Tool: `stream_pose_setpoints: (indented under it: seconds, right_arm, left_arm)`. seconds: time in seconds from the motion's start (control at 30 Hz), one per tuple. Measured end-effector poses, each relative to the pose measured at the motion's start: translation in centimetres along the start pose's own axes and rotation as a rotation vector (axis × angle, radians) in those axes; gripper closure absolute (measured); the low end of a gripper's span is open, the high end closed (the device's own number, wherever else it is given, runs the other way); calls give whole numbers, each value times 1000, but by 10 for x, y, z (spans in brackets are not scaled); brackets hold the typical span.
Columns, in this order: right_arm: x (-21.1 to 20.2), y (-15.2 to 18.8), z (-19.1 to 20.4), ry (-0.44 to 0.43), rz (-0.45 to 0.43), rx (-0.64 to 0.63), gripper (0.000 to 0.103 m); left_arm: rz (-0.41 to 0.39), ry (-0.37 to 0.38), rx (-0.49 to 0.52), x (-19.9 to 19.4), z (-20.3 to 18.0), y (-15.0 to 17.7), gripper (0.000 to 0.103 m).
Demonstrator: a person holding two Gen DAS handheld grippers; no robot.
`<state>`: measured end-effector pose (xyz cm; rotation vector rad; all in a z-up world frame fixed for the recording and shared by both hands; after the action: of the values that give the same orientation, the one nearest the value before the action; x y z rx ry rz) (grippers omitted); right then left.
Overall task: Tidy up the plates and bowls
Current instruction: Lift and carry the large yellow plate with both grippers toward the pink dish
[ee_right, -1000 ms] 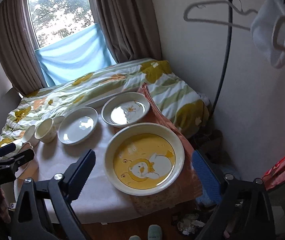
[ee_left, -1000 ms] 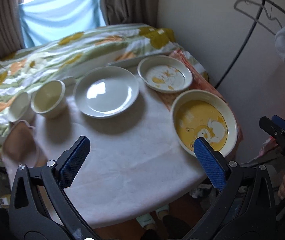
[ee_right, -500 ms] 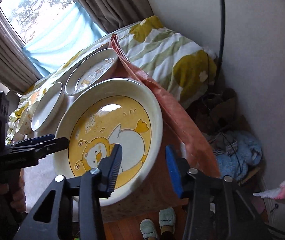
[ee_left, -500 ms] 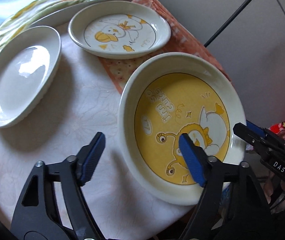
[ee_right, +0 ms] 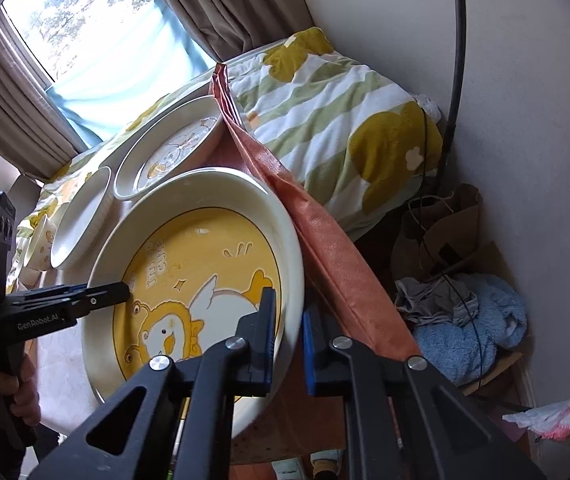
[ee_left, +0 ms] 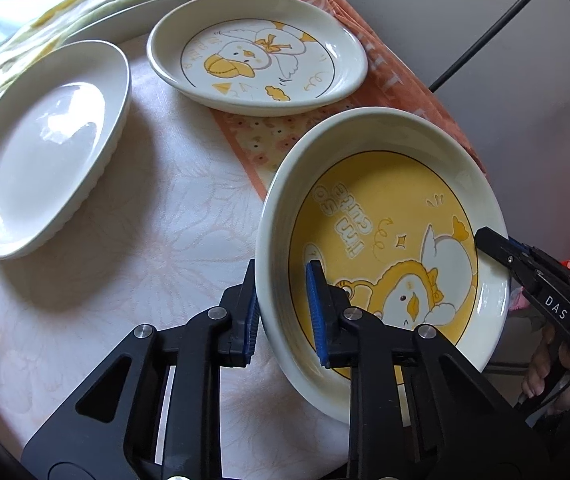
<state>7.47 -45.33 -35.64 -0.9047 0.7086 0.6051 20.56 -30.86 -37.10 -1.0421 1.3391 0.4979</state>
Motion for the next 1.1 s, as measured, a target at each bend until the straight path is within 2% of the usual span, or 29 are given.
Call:
stream_pose_setpoints:
  seconds: [0.13,0.33,0.63,0.87,1.1]
  right_arm:
    - [1,0,1,6,13,-29,92]
    - [-2,0,4,30,18,-69,92]
    - [-14,-10,27,25,-2,-134,92]
    - [-24,-20,81,-43,5,-253,92]
    - [-9,-10,157,-158,73,-404,91]
  left_arm:
    - [-19,-39,21,-2,-2,-1,83]
    - [-40,-52,16,-4,-2,-4,83]
    - [-97,-69,-12,-37,10,-2,83]
    - [-145,-108,-137,-84,51,19,83]
    - [-167,-190,-308,-129,122,73,83]
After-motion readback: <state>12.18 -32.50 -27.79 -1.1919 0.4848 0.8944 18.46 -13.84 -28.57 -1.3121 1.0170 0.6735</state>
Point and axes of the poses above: each gripper's, at about its wrist camera, not at the fingertips, and x roughly the way its jaws point, z to its left, y to its underside, the point moved 7 cm from there along x, roughly the way its jaws point, and after that the axes turned 7 degrees about -y, right-handed, at the moved point
